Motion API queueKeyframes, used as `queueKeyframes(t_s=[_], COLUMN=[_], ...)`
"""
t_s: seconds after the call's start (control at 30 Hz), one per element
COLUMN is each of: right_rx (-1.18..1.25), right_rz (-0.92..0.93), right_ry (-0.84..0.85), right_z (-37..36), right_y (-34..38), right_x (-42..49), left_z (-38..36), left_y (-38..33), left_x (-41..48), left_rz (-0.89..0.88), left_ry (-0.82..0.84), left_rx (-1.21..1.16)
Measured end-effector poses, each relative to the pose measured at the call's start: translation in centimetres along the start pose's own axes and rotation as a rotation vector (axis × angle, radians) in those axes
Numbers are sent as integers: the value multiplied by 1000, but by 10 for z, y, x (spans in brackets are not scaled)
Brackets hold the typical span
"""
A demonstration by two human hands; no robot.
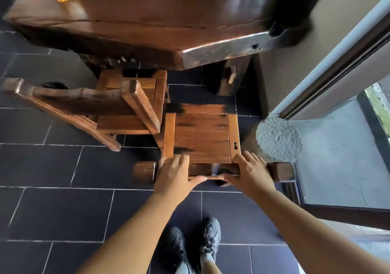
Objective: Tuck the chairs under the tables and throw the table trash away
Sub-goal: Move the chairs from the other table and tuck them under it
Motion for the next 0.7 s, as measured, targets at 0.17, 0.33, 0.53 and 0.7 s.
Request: queueKeyframes(t_s=[0.17, 0.33, 0.53, 0.7], right_rx=[56, 0, 6, 18], right_rz=[-29, -36, -17, -45], right_ry=[-65, -85, -112, -91], right_z=[5, 4, 4, 5], right_y=[4, 1, -2, -6], right_x=[-2, 0, 5, 24], left_z=[-7, -8, -9, -5], left_y=[3, 4, 6, 11], left_x=[2, 3, 8, 24], left_rz=[39, 56, 80, 85], left_ry=[-24, -46, -48, -52], left_rx=[-24, -10, -30, -48])
Point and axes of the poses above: each hand's wrist, its own x-axis towards the middle knuckle, its own z-axis out of the back of the hand, y = z × x, the point moved 9 cm from there along x, towards the middle knuckle, and after that the axes turned 13 degrees about x, right-handed, at the moved point
